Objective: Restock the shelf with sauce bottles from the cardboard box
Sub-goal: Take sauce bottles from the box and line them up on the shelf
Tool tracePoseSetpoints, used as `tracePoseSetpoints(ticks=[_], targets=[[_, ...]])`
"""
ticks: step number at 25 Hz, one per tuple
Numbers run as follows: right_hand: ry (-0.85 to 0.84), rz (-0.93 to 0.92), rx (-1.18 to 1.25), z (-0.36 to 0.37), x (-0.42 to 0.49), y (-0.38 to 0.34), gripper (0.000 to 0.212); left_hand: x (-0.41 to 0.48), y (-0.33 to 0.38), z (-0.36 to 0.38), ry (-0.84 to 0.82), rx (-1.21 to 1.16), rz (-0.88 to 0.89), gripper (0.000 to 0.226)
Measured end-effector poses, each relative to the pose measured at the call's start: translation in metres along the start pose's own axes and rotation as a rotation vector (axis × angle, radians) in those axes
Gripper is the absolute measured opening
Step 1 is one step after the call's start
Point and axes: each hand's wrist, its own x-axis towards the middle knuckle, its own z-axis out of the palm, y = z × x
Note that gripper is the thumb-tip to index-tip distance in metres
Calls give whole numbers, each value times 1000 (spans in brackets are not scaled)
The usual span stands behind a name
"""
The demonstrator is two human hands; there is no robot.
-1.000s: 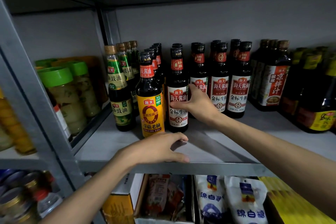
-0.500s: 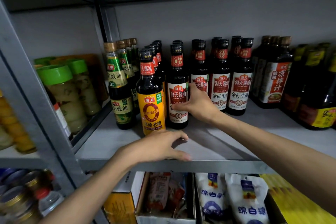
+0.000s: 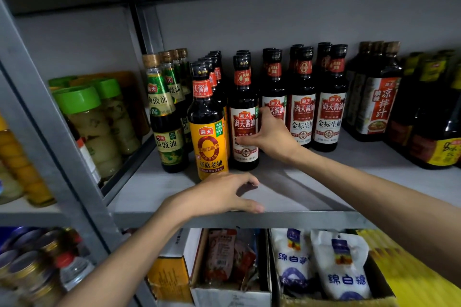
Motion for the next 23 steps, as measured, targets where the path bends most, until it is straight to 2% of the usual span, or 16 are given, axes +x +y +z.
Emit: tracePoseSetpoints(ticks=[5,9,11,16,19,23], targets=[[22,-3,-19,5,-4,2,72,-1,3,0,14,-9,-26,67],[62,38,-67,3,-19,3,77,-2,3,9,58,50,-43,64],[112,89,-72,-6,-36,9,67,-2,4,14,101,80,-42,60],[243,84,-183,-49,-109,20,28,-2,39,30,356,37,-63,47],[334,33,-224,-88,-165,27,23,-5,98,55,559,44,56,33],[422,66,-234,-144,-257,59,25,4,188,106,740,91,359,17]])
